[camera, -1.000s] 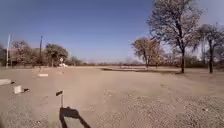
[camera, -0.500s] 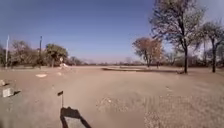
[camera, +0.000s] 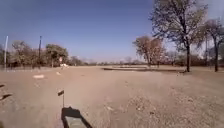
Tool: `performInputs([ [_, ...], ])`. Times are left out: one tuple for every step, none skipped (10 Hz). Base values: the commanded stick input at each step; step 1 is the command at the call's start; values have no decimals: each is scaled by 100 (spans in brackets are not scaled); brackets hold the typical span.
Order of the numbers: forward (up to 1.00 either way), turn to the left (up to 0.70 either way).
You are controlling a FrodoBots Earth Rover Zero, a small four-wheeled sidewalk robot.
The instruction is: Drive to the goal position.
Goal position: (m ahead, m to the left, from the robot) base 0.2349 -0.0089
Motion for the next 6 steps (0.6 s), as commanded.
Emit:
performInputs([
  [70,0],
  [70,0],
  [70,0],
  [70,0],
  [70,0],
  [70,0],
])
